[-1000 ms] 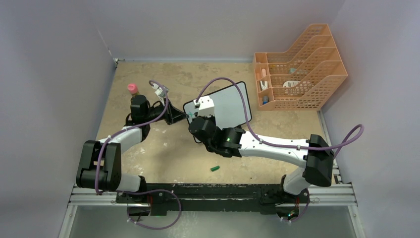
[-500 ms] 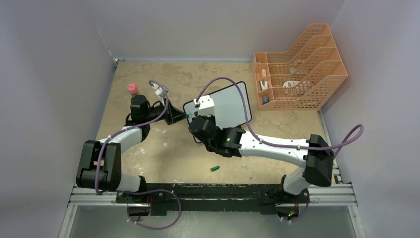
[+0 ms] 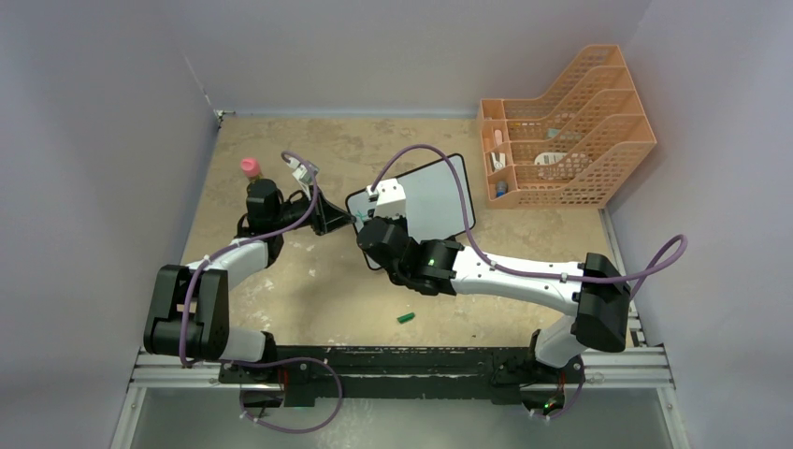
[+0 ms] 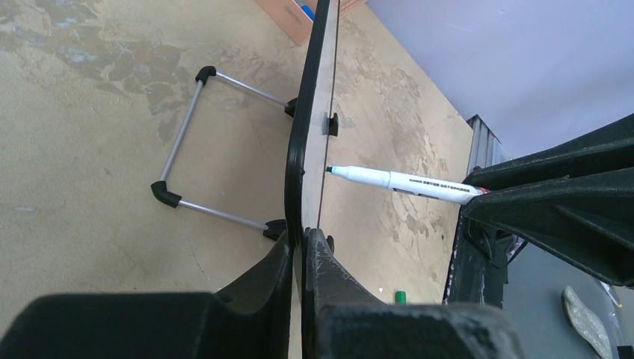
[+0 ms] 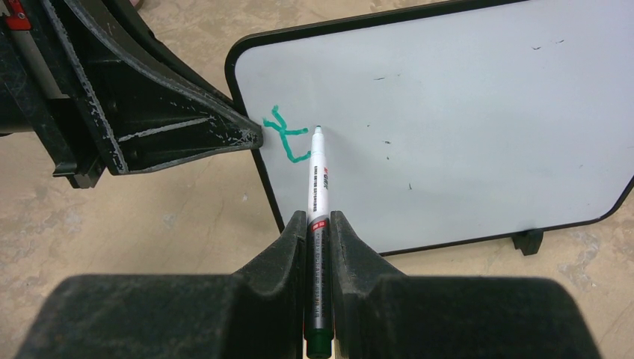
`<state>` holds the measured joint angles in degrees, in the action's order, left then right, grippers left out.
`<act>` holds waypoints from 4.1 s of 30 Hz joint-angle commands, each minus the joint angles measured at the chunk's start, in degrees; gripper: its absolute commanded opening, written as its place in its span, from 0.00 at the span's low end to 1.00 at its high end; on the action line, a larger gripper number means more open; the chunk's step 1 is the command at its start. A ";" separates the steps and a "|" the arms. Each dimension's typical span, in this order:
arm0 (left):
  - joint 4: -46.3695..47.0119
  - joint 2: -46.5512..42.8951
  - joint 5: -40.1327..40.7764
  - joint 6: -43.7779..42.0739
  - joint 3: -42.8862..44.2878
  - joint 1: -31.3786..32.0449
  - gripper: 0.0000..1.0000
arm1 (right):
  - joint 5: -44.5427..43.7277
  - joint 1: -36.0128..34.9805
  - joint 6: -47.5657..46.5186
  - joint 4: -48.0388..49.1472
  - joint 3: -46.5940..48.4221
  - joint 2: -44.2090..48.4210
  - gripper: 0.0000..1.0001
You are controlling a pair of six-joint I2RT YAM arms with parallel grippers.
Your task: Write a sentence on the whiteboard
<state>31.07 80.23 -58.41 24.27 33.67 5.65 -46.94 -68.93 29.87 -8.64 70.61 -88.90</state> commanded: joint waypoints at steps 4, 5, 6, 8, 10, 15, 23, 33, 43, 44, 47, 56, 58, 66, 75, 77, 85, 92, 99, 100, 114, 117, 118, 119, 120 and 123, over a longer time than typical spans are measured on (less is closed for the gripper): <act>0.75 -1.04 -0.38 -2.64 2.10 0.24 0.00 | -1.00 0.39 0.21 2.38 0.05 -0.45 0.00; 0.75 -1.04 -0.40 -2.57 2.11 0.24 0.00 | -0.97 0.37 0.26 2.40 0.00 -0.48 0.00; 0.75 -1.08 -0.41 -2.56 2.10 0.24 0.00 | -0.96 0.42 0.25 2.40 -0.01 -0.48 0.00; 0.75 -1.12 -0.39 -2.56 2.10 0.24 0.00 | -0.96 0.46 0.34 2.40 -0.07 -0.48 0.00; 0.79 -1.20 -0.40 -2.56 2.10 0.26 0.00 | -0.96 0.54 0.42 2.48 -0.04 -0.48 0.00; 0.75 -1.38 -0.47 -2.57 2.10 0.28 0.00 | -0.95 0.71 0.48 2.58 -0.11 -0.70 0.00; 0.68 -1.57 -0.50 -2.56 2.01 0.27 0.00 | -0.40 0.90 0.50 2.77 -0.38 -0.86 0.00; 0.71 -1.57 -0.39 -2.56 2.01 0.35 0.00 | 1.25 0.92 1.06 2.29 -0.65 -1.23 0.00; 0.71 -1.56 -0.39 -2.56 2.01 0.33 0.00 | 2.22 0.92 2.16 0.20 -1.21 -1.19 0.00; 0.69 -1.56 -0.40 -2.56 2.01 0.33 0.00 | 2.29 0.90 2.35 -0.05 -1.37 -1.18 0.00; 0.67 -1.56 -0.46 -2.56 2.01 0.33 0.00 | 2.44 0.90 3.03 -0.81 -1.84 -1.13 0.00; 0.58 -1.56 -0.39 -2.56 1.93 0.33 0.00 | 1.11 0.90 4.13 -2.15 -3.01 -0.58 0.00; 0.58 -1.69 -0.39 -2.56 1.99 0.34 0.00 | 0.27 0.95 4.28 -2.33 -2.94 -0.48 0.00; 0.46 -1.83 -0.39 -2.73 1.95 0.43 0.00 | -2.09 1.16 4.68 -2.43 -2.42 -0.28 0.00; 0.32 -1.83 -0.43 -2.83 2.06 0.41 0.00 | -3.50 1.43 4.96 -2.06 -2.14 -0.05 0.00; 0.32 -1.83 -0.43 -2.83 2.01 0.41 0.00 | -3.73 1.51 4.77 -1.76 -2.02 -0.04 0.00; 0.35 -1.87 -0.34 -2.83 2.02 0.42 0.00 | -4.19 1.66 3.29 -0.06 -1.66 0.04 0.00; 0.22 -1.87 -0.25 -2.91 2.01 0.42 0.00 | -5.00 1.69 1.94 1.18 -1.02 0.05 0.00; 0.23 -1.74 -0.23 -2.91 2.01 0.41 0.00 | -4.50 1.82 0.44 3.13 -0.82 0.04 0.00; 0.29 -1.74 -0.26 -2.91 2.01 0.41 0.00 | -4.44 1.78 0.18 3.37 -0.85 0.09 0.00; 0.31 -1.58 -0.29 -2.93 2.10 0.42 0.00 | -3.37 1.78 -2.02 6.07 -0.47 0.00 0.00; 0.34 -1.55 -0.30 -2.91 2.10 0.41 0.00 | -3.03 1.79 -2.24 6.39 -0.52 -0.04 0.00; 0.33 -1.58 -0.22 -2.91 2.15 0.41 0.00 | -2.91 1.82 -2.33 6.53 -0.48 -0.04 0.00; 0.31 -1.54 -0.26 -2.91 2.18 0.41 0.00 | -2.82 1.78 -2.41 6.72 -0.49 -0.04 0.00; 0.31 -1.51 -0.30 -2.91 2.19 0.41 0.00 | -2.70 1.78 -2.62 6.88 -0.47 -0.06 0.00; 0.36 -1.47 -0.36 -2.91 2.19 0.41 0.00 | -2.29 1.84 -2.94 7.19 -0.38 -0.13 0.00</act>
<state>30.30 79.90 -57.36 23.35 33.98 5.69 -48.51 -67.81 27.70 -5.50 68.14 -89.73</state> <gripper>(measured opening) 0.020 0.146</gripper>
